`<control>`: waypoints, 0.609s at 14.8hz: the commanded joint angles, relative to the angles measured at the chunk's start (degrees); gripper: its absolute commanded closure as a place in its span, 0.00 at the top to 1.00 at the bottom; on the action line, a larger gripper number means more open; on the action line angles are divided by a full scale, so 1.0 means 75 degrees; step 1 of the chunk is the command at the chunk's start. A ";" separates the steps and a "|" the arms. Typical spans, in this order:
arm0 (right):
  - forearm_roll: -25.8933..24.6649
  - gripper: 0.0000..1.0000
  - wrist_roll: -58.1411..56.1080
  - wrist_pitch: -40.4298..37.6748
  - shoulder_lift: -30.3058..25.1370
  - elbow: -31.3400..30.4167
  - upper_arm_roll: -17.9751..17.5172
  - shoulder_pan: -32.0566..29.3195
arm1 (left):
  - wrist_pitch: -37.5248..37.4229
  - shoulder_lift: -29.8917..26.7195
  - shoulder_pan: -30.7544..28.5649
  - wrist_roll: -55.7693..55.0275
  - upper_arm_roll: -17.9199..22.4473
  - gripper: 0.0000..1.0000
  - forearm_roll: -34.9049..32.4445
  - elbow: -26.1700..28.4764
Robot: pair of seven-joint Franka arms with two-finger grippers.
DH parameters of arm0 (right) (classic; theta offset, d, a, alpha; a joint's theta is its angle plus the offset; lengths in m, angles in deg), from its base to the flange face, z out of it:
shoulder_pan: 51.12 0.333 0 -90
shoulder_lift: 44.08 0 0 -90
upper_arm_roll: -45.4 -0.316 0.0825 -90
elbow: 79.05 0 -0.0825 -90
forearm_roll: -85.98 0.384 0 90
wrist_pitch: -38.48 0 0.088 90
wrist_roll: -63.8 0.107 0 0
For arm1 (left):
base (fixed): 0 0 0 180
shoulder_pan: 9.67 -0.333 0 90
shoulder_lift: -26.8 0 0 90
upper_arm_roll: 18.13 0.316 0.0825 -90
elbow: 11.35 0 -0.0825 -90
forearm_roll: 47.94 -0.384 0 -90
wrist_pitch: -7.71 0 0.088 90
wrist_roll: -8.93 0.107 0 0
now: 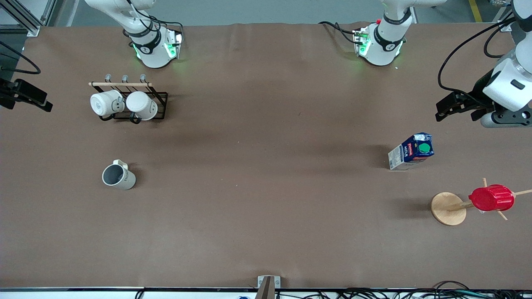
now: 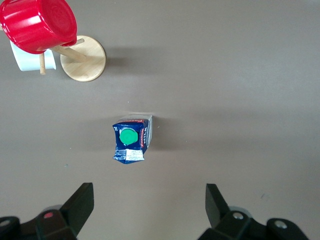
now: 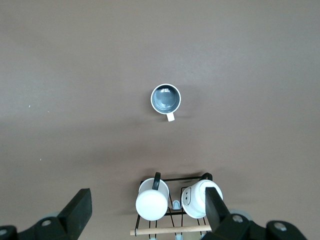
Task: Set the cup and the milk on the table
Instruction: 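Lower the left gripper onto the blue milk carton and grasp it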
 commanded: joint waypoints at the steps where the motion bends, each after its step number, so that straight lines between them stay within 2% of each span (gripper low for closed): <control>1: -0.0021 1.00 -0.0094 0.0012 -0.0030 -0.0024 -0.0113 -0.0146 | 0.0071 0.0048 -0.0032 0.0047 -0.0082 0.99 -0.0062 -0.0115; 6: -0.0021 1.00 -0.0094 0.0012 -0.0042 -0.0024 -0.0113 -0.0146 | 0.0083 0.0118 0.0003 -0.0024 -0.0082 0.99 -0.0050 -0.0150; 9: -0.0021 1.00 -0.0094 0.0012 -0.0042 -0.0024 -0.0113 -0.0146 | 0.0094 0.0388 -0.0102 0.0140 -0.0059 0.99 -0.0050 -0.0408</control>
